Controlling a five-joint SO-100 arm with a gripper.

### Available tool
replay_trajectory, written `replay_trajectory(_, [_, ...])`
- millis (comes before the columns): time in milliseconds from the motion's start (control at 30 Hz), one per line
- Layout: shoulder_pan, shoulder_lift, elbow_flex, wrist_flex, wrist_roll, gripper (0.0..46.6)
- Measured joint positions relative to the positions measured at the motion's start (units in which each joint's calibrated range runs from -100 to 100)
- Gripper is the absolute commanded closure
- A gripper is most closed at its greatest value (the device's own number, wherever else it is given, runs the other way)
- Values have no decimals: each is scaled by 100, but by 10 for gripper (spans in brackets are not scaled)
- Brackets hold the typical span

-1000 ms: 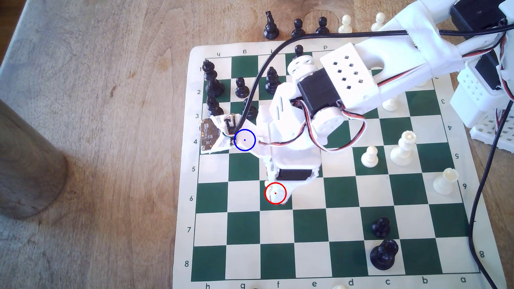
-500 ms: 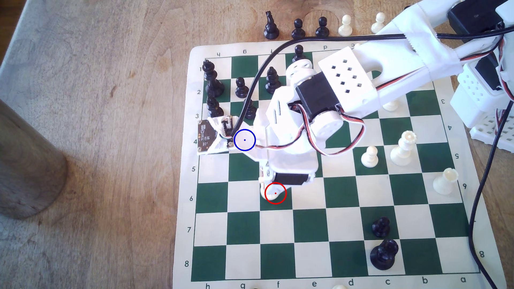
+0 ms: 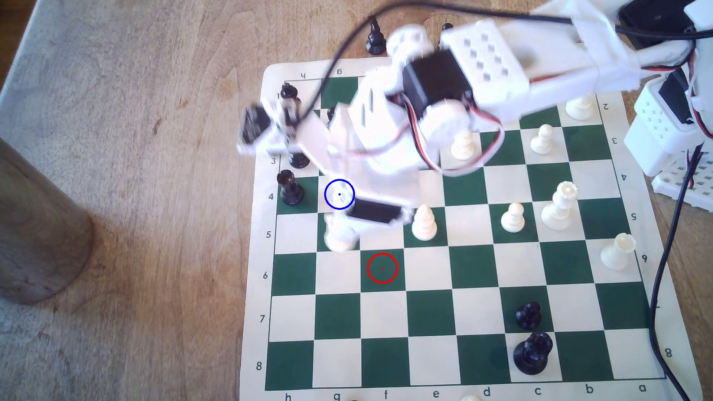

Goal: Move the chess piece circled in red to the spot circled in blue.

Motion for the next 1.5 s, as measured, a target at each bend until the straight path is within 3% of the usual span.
replay_trajectory(333, [878, 377, -244, 0, 0, 464])
replay_trajectory(1400, [1040, 1450, -461, -223, 83, 463])
replay_trajectory(1433, [1055, 1450, -461, -223, 78, 457])
replay_trajectory(1500, [1069, 1450, -461, -223, 73, 389])
